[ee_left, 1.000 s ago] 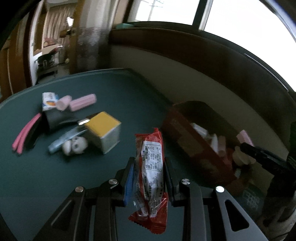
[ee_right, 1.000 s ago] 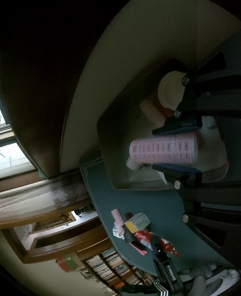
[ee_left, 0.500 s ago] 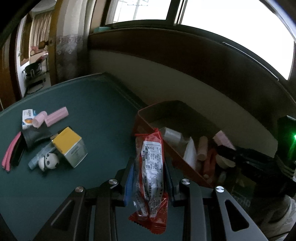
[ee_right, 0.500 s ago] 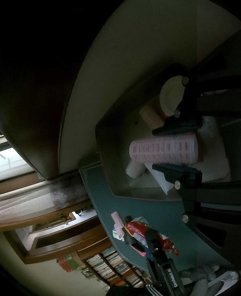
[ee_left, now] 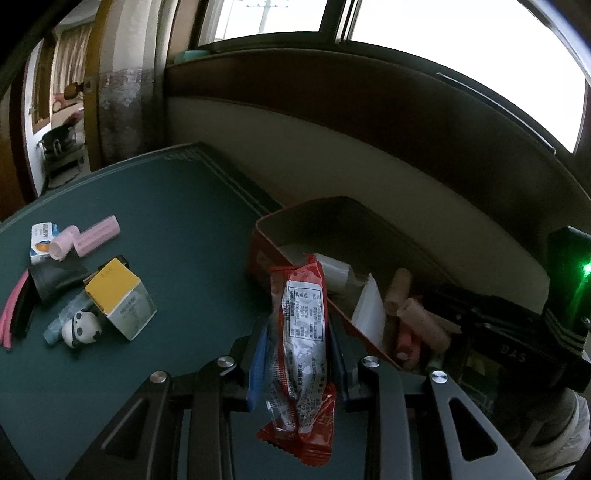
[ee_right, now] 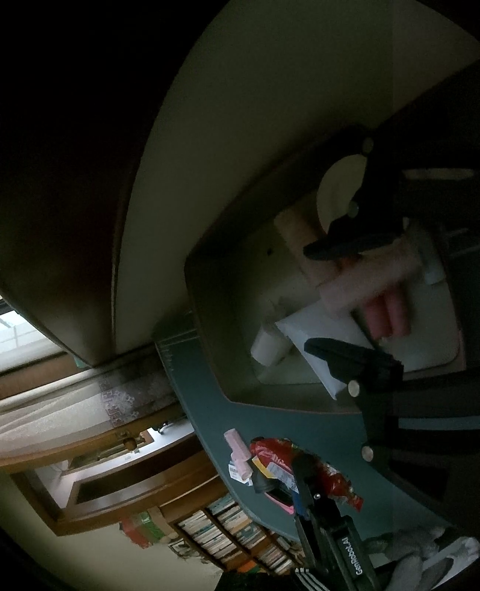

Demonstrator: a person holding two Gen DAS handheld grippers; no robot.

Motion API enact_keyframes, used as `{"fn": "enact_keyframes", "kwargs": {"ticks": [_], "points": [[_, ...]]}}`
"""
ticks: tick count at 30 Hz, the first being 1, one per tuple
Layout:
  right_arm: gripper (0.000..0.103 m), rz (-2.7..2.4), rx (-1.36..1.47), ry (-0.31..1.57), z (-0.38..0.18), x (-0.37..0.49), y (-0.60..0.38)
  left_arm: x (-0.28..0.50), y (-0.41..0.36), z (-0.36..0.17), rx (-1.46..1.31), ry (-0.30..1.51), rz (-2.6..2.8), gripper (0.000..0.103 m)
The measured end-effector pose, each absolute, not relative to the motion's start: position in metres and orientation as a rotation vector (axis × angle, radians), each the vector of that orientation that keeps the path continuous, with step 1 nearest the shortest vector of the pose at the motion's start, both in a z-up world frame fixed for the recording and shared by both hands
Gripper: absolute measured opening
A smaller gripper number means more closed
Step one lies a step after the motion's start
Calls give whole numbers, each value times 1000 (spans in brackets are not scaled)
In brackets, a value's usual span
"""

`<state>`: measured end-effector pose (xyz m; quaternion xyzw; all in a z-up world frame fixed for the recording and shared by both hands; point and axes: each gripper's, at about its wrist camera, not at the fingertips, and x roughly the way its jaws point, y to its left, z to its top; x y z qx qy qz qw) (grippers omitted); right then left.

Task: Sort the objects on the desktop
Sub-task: 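Open the left tool to drop the snack bag while the right tool drops the roller into the box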

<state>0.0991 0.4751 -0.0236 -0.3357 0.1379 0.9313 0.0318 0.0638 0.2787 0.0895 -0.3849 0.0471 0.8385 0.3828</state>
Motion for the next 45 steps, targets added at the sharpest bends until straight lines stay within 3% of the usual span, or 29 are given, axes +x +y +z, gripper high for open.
{"fn": "enact_keyframes", "kwargs": {"ticks": [22, 24, 26, 39, 45], "points": [[48, 2867, -821, 564, 7, 126, 505, 97, 347, 99, -915, 205, 1962, 32], [48, 2862, -817, 575, 7, 127, 508, 98, 351, 98, -923, 191, 1941, 35], [48, 2858, -815, 580, 7, 127, 509, 98, 355, 96, -933, 175, 1929, 47], [49, 2866, -850, 580, 3, 123, 501, 85, 323, 96, -960, 122, 2041, 48], [60, 2885, -857, 578, 4, 120, 486, 72, 308, 94, -976, 86, 2083, 48]]}}
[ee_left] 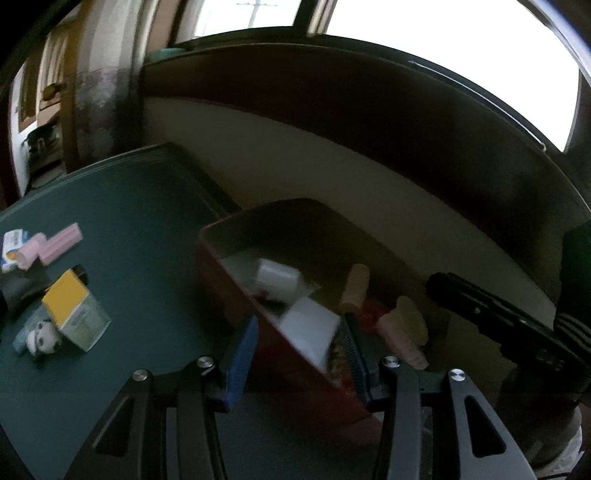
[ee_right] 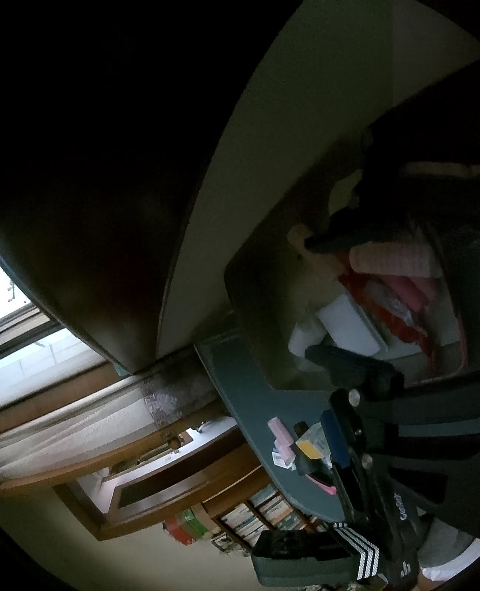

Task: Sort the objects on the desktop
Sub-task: 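Return both tools from the box to the table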

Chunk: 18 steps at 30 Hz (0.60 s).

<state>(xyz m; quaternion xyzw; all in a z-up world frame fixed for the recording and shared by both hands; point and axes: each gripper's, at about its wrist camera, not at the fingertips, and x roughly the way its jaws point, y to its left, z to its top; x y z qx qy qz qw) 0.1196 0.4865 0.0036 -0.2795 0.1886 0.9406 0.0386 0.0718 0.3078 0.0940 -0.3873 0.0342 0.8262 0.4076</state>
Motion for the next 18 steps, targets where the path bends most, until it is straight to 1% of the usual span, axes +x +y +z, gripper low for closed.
{"fn": "enact_keyframes", "kwargs": {"ticks": [1, 2, 3, 4, 11, 18], "points": [[60, 2890, -862, 575, 4, 118, 483, 70, 303, 94, -979, 78, 2093, 48], [60, 2896, -867, 571, 4, 117, 480, 69, 299, 93, -984, 68, 2103, 52], [60, 2905, -873, 567, 4, 116, 475, 67, 292, 93, -988, 54, 2114, 56], [60, 2914, -879, 561, 5, 114, 471, 66, 287, 94, -988, 44, 2125, 63], [61, 2982, -925, 514, 6, 100, 433, 55, 244, 94, -983, -6, 2224, 63], [61, 3056, -977, 450, 9, 85, 390, 32, 172, 82, -1026, -70, 2386, 63]]}}
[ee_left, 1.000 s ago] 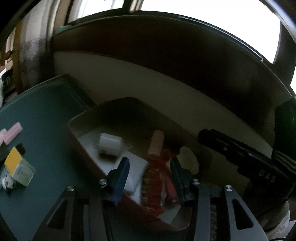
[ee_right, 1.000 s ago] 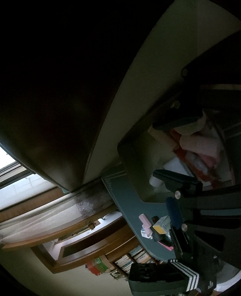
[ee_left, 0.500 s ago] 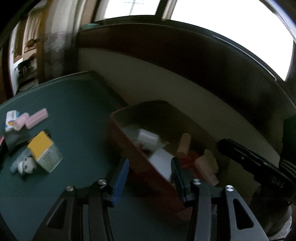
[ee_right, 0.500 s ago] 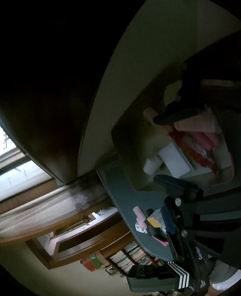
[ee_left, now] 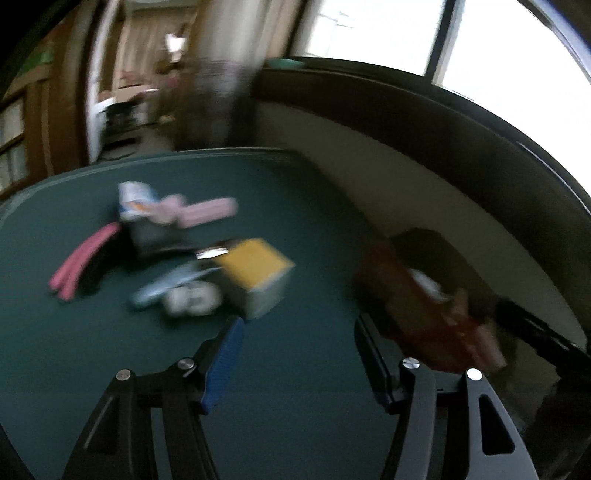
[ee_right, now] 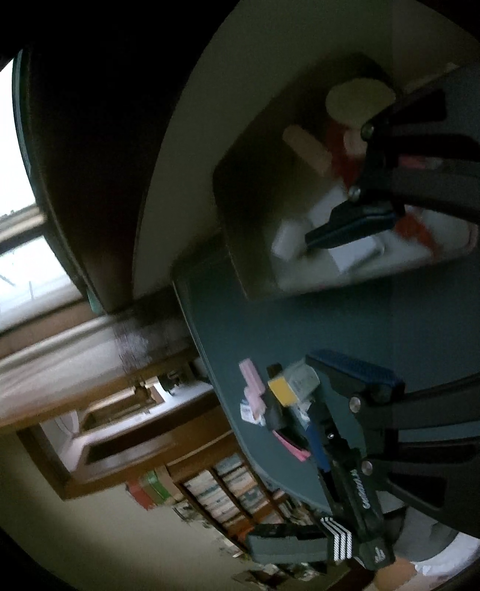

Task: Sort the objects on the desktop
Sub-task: 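Return both tools from the box to the table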

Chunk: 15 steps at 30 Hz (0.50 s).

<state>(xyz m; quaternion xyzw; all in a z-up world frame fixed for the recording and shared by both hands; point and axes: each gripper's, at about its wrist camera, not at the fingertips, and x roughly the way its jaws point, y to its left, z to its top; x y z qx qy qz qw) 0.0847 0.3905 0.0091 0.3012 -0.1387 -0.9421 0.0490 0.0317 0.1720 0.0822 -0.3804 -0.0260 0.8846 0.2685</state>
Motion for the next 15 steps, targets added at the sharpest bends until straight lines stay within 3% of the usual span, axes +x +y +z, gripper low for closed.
{"fn": "enact_keyframes", "kwargs": {"ticks": [15], "points": [[63, -2704, 1035, -321, -10, 23, 309, 10, 86, 56, -1100, -174, 2511, 63]]}}
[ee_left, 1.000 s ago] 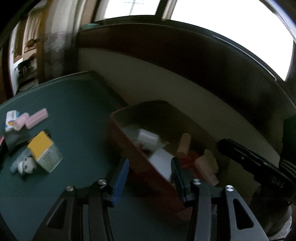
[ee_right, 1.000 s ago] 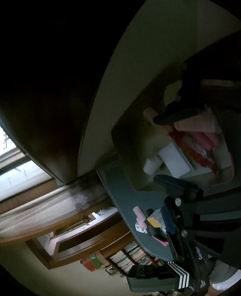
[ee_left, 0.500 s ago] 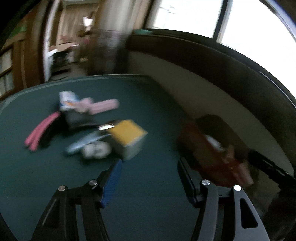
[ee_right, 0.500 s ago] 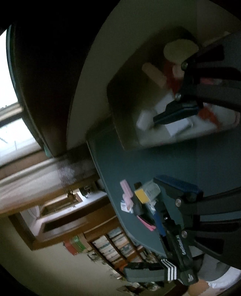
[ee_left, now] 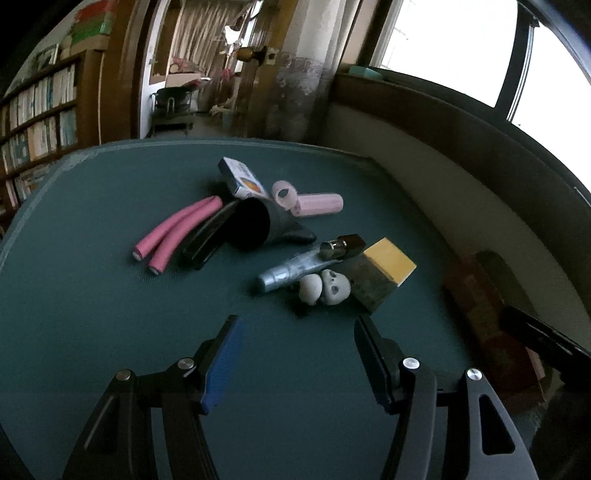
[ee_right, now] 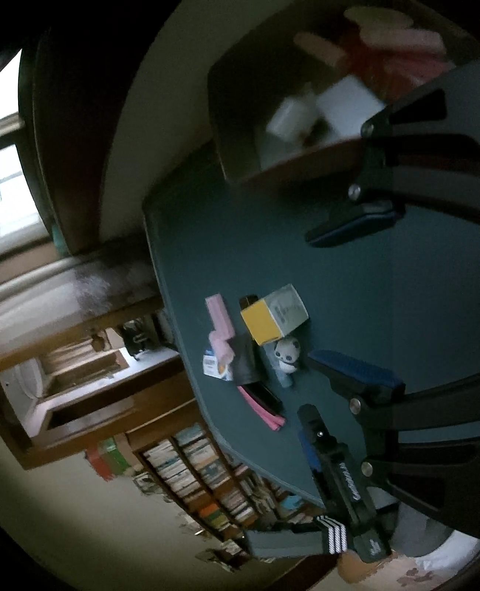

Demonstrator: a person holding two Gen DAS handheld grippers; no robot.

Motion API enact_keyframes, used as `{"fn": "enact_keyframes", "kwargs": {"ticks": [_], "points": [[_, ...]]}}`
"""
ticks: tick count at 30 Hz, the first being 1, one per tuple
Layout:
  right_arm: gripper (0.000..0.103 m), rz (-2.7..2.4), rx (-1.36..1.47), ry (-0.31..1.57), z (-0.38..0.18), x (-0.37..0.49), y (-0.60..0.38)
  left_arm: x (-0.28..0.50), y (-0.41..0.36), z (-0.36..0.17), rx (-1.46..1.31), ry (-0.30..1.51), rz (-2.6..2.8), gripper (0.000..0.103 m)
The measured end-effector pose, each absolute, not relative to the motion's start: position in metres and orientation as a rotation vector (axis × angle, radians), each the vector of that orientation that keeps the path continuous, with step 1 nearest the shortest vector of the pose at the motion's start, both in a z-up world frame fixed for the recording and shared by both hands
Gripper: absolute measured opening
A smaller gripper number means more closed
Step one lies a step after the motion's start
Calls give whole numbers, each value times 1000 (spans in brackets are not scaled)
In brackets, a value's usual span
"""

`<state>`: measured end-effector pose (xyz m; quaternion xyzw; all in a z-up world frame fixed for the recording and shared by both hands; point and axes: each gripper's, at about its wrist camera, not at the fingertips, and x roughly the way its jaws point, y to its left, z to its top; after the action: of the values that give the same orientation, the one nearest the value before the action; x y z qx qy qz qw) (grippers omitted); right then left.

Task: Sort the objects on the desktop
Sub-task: 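Return both tools from the box to the table, then grasp the yellow-and-white box with the right tool while the left tool grasps the panda figurine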

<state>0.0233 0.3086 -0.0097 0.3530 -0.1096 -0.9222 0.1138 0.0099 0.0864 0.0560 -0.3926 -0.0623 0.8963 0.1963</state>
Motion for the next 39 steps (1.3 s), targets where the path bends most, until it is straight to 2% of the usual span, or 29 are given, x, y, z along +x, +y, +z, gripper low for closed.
{"fn": "enact_keyframes", "kwargs": {"ticks": [25, 28, 29, 39], "points": [[67, -2683, 1206, -170, -61, -77, 256, -2, 74, 29, -1179, -253, 2451, 63], [51, -2654, 1225, -148, -68, -77, 253, -3, 76, 26, -1191, -250, 2446, 63], [49, -2654, 1225, -140, -70, -76, 253, -4, 77, 25, -1194, -249, 2444, 63], [48, -2688, 1130, -207, -50, -46, 268, -4, 83, 26, -1200, -233, 2439, 63]]}}
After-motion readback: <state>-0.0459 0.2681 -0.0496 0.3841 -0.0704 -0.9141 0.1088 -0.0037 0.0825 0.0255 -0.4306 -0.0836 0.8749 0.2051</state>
